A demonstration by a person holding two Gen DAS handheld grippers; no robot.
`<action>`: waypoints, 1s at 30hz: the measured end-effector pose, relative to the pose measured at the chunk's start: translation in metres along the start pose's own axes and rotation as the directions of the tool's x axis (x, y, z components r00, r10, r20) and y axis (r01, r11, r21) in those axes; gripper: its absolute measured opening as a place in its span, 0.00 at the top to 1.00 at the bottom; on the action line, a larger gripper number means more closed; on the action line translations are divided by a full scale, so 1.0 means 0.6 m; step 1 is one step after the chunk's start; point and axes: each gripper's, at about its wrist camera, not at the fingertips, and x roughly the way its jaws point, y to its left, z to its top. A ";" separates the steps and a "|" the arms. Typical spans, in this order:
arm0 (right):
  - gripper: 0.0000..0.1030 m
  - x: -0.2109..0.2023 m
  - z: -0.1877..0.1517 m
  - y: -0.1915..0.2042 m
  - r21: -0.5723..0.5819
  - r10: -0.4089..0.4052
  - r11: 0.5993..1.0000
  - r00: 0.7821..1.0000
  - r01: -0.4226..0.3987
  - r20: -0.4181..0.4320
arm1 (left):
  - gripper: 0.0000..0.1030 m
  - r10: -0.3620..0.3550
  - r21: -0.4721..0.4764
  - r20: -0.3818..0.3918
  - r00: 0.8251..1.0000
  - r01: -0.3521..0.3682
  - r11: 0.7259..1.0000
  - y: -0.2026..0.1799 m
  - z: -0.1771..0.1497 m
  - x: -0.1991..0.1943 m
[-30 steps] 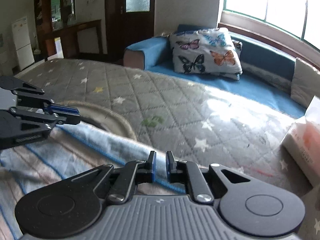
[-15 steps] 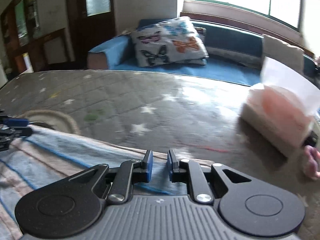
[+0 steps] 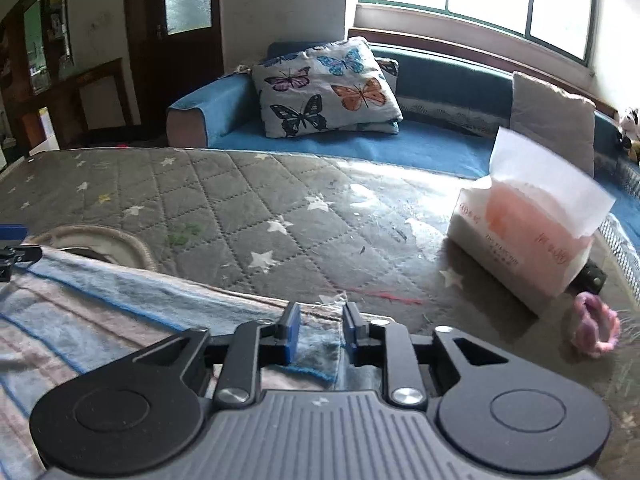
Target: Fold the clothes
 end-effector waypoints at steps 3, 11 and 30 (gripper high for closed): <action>0.69 -0.033 -0.004 0.014 -0.031 0.012 0.999 1.000 -0.012 0.001 | 0.45 -0.011 -0.003 0.011 1.000 0.011 1.000 -0.004 -0.007 -0.035; 0.52 -0.121 -0.056 0.072 -0.134 0.051 0.990 0.998 -0.054 -0.028 | 0.33 -0.051 0.005 0.022 0.998 0.051 0.999 -0.025 -0.059 -0.154; 0.46 -0.302 -0.300 0.143 -0.196 0.050 0.979 0.997 -0.061 -0.064 | 0.25 -0.070 0.057 0.032 0.997 0.068 0.996 -0.095 -0.242 -0.354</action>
